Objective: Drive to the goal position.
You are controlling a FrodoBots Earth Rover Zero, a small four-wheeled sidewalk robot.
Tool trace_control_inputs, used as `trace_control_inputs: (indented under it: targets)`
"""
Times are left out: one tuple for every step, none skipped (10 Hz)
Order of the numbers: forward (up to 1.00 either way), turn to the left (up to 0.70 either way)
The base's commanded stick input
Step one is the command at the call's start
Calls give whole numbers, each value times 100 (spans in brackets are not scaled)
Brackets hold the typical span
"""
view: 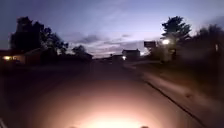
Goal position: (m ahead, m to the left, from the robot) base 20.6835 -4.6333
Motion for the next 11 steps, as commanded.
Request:
trace_control_inputs:
  targets:
    - [70, 0]
    - [70, 0]
    - [70, 0]
    - [70, 0]
    - [70, 0]
    - [70, 0]
    - [70, 0]
    - [70, 0]
    - [70, 0]
    - [70, 0]
    - [70, 0]
